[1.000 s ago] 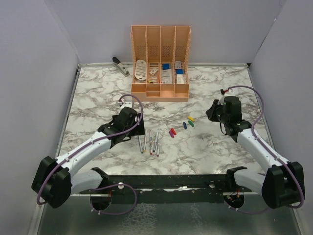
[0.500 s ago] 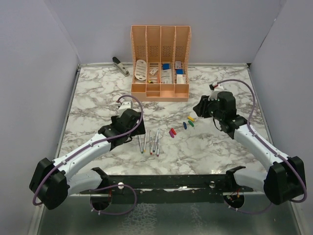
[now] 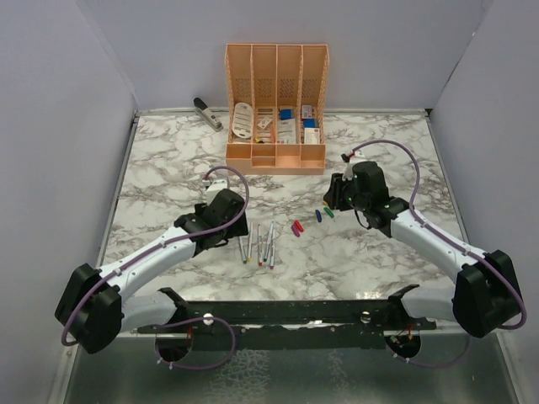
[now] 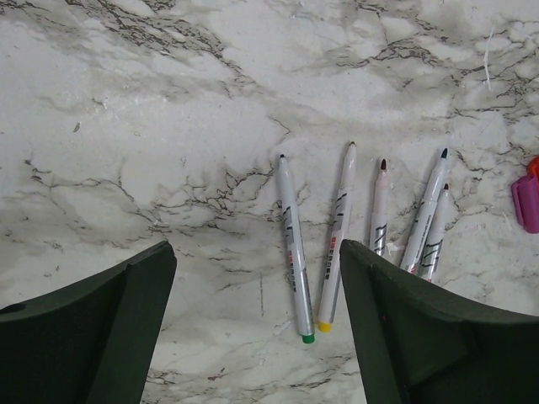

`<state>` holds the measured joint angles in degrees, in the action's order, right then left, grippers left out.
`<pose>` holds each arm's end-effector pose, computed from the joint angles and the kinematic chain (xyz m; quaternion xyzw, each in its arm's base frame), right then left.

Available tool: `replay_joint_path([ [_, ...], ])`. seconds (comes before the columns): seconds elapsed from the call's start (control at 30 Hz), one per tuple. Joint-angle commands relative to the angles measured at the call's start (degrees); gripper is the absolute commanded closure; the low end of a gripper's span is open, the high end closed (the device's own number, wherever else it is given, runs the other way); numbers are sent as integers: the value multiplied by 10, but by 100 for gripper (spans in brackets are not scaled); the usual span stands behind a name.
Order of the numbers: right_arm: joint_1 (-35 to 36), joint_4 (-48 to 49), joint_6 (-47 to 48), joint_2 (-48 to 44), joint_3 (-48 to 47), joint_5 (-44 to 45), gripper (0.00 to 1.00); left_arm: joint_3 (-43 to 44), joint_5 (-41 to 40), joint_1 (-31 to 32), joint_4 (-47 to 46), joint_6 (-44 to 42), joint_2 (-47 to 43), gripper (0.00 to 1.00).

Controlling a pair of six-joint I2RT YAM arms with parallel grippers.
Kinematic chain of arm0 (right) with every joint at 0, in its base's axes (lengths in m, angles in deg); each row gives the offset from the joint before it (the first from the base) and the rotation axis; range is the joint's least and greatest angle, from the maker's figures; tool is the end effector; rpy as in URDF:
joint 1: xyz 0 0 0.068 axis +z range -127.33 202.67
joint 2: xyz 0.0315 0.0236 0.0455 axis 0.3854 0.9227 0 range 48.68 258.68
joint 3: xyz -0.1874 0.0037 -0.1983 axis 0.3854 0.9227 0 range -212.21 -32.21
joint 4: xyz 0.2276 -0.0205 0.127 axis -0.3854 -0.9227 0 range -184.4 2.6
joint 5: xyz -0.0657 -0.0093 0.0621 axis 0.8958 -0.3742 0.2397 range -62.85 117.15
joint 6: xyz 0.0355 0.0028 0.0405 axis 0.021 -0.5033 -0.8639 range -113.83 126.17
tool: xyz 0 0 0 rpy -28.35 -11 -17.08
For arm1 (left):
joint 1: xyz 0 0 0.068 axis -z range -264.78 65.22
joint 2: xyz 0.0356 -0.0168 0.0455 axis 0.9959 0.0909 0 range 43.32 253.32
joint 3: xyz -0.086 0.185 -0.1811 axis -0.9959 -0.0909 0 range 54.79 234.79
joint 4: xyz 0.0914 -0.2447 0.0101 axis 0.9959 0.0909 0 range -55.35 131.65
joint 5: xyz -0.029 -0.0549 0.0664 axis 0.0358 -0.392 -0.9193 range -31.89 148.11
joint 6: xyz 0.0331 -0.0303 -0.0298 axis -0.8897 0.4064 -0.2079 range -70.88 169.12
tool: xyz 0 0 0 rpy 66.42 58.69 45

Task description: Insert the pens into the pen caps

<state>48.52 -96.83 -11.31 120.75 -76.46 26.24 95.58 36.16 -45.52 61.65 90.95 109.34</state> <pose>0.2433 0.1185 0.2371 -0.0689 0.8932 0.1706 0.4103 0.1830 -0.1324 0.2201 -0.0824 0.9273 -0.0697 0.3585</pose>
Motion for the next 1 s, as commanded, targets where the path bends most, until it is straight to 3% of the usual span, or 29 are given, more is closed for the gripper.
replay_joint_path([
  [0.0,3,-14,-12,0,-2,37,66,8,21,4,11,1,15,22],
  [0.17,3,-20,-13,-4,-6,46,67,7,50,5,18,0,41,31],
  [0.97,3,-18,-15,-4,6,43,67,70,84,9,47,-3,149,32],
])
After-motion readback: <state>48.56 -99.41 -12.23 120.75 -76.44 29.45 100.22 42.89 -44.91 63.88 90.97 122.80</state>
